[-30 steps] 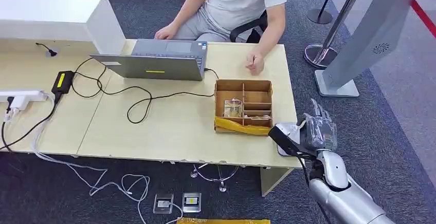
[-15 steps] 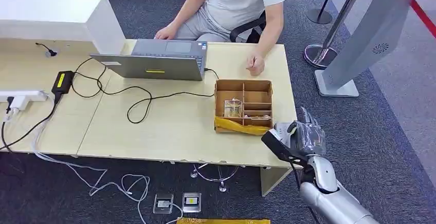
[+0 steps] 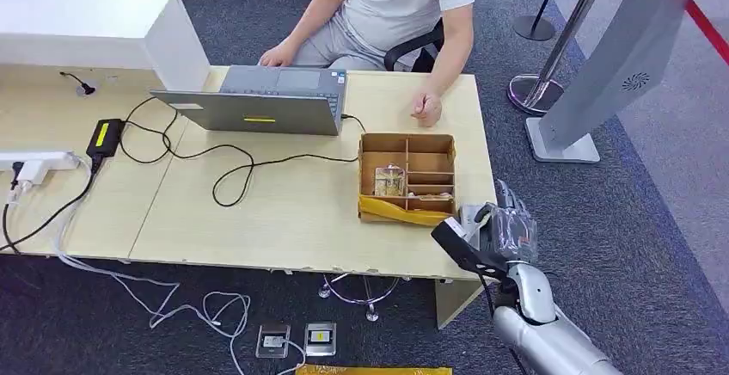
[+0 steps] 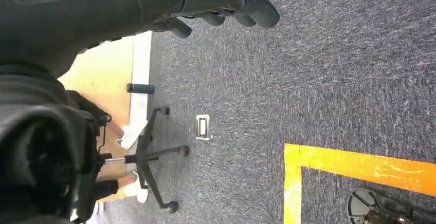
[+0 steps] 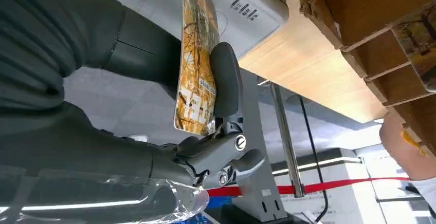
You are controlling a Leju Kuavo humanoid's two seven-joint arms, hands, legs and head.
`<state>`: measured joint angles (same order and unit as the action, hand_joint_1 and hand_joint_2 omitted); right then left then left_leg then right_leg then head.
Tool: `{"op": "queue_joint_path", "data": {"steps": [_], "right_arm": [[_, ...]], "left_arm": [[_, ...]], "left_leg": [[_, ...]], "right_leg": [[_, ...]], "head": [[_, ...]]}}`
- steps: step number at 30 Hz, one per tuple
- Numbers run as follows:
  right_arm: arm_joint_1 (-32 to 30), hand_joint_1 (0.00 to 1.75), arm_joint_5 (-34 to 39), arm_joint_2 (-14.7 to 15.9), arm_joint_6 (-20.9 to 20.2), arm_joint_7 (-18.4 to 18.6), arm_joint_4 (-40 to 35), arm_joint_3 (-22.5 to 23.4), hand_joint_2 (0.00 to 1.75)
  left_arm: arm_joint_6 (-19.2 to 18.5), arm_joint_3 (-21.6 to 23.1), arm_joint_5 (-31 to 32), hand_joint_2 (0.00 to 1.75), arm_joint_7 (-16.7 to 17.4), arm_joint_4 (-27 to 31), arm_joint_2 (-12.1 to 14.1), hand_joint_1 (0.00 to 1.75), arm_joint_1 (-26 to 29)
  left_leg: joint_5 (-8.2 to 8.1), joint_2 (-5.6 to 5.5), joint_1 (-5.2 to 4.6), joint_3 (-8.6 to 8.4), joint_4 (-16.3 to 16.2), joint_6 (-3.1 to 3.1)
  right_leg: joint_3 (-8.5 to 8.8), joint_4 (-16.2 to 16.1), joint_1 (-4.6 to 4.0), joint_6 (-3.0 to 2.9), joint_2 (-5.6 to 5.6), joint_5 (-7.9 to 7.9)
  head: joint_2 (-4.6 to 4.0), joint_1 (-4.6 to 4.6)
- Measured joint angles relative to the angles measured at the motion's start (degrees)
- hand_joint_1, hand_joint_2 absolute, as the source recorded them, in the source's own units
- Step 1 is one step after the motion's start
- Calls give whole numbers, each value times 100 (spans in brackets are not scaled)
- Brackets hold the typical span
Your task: Pass the card to the sensor for recognition and then transmit it.
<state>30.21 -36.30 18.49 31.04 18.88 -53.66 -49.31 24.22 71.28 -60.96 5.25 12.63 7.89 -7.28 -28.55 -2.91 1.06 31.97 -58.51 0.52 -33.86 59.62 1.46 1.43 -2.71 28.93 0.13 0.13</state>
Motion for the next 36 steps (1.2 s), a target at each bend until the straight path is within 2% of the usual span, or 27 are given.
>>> {"op": "queue_joint_path", "data": {"steps": [11,12,13,17,22,25,29,36], "right_arm": [[1,175,-6,-5,11,24,22,0,175],[17,175,-52,11,13,131,22,4,175],[49,175,-116,218,-87,319,-207,89,175],[208,175,-190,464,-289,601,-669,238,175],[722,175,-674,859,-739,1108,-1469,385,175],[1017,175,-1058,1005,-931,1209,-1878,435,175],[1228,175,-1030,997,-1091,1178,-2258,428,175],[1243,175,-319,741,-807,970,-2258,332,175]], "left_arm": [[7,9,0,0,0,7,2,0,0],[0,39,17,0,-33,9,4,0,1],[-33,101,42,0,-65,9,4,0,3],[-83,103,26,0,-162,9,-2,0,9],[-103,107,44,0,-216,9,-4,0,13],[-120,109,59,0,-216,9,-2,0,18],[-140,114,85,0,-216,9,-4,0,11],[-160,125,164,0,-216,9,-2,0,0]], "left_leg": [[0,1,0,-2,0,0],[0,2,0,-5,0,0],[0,4,-1,-4,-1,0],[0,3,-1,-2,-1,0],[1,5,-2,-3,-2,0],[0,7,-1,-4,-2,0],[1,4,2,-2,-1,0],[1,3,3,2,-1,0]], "right_leg": [[2,0,0,0,0,0],[3,0,0,-1,-2,-2],[3,0,1,-2,-3,-3],[2,0,1,-1,-3,-3],[2,0,2,-1,-5,-5],[1,0,2,-1,-8,-5],[3,0,-1,-1,-9,-4],[2,1,-1,-1,-8,-4]], "head": [[0,2],[0,0],[0,0],[0,2],[0,0],[0,4],[0,2],[0,0]]}}
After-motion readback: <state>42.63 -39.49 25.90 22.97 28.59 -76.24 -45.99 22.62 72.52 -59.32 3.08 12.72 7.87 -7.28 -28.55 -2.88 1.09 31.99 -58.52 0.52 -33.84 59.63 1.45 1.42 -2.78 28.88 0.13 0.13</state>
